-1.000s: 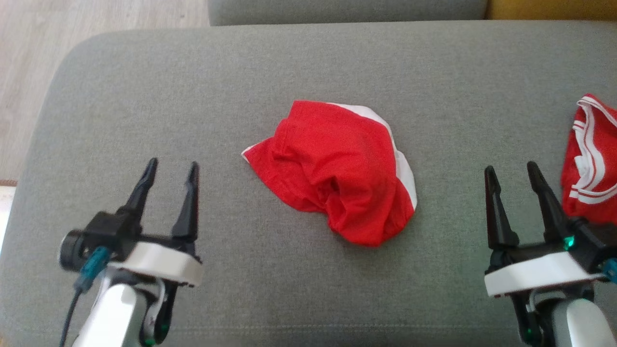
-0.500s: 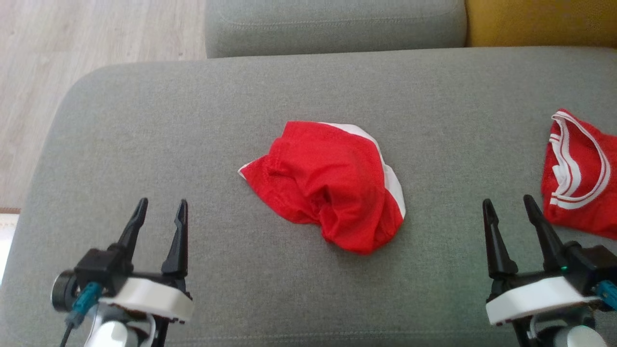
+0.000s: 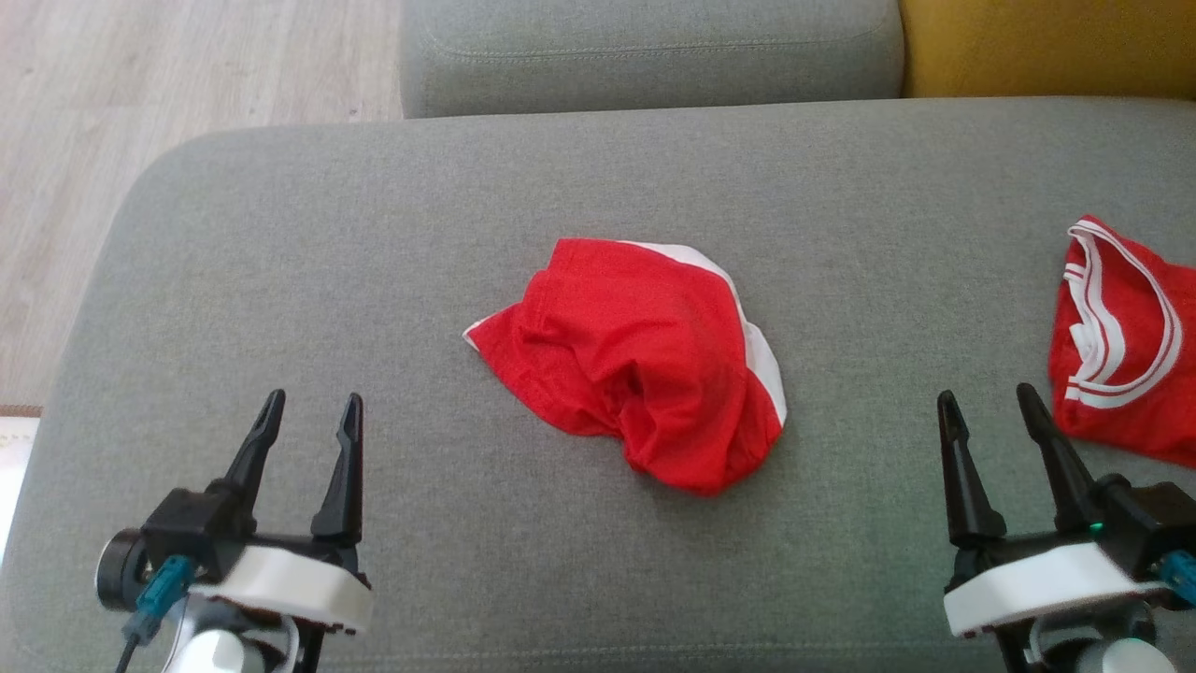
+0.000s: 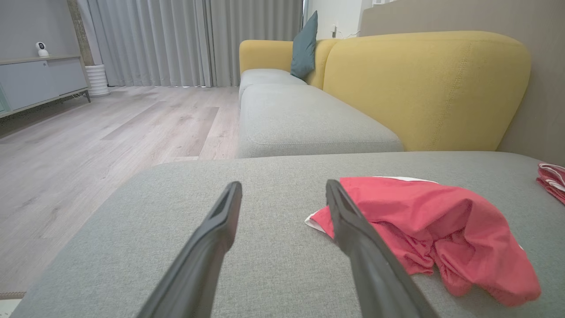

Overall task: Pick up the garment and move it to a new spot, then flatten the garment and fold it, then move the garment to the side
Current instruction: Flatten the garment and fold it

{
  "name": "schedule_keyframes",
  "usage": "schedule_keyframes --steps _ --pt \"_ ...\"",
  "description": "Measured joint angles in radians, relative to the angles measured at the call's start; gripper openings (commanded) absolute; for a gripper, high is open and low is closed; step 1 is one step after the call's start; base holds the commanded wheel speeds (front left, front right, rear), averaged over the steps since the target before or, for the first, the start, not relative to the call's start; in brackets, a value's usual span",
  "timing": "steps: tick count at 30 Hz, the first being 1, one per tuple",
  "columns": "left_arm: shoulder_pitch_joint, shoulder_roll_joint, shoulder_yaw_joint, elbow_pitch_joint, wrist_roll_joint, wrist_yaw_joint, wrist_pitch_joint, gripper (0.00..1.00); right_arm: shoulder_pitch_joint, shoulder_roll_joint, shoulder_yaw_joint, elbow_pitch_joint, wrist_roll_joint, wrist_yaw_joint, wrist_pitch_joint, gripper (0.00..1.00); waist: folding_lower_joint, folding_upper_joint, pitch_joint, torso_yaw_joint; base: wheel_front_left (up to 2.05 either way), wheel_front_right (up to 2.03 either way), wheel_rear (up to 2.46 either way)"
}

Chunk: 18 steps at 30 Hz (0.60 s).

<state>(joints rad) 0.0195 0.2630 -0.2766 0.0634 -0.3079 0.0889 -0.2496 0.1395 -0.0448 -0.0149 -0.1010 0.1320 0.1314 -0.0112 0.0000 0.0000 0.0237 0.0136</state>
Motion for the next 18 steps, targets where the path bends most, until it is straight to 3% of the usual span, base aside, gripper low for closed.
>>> schedule_keyframes --steps 18 --pt "-0.001 0.003 -0.001 0.0 0.0 0.008 0.0 1.0 -0.001 0.0 -0.001 -0.001 0.003 0.0 0.0 1.0 0.0 0.0 0.017 0.002 0.0 0.0 0.0"
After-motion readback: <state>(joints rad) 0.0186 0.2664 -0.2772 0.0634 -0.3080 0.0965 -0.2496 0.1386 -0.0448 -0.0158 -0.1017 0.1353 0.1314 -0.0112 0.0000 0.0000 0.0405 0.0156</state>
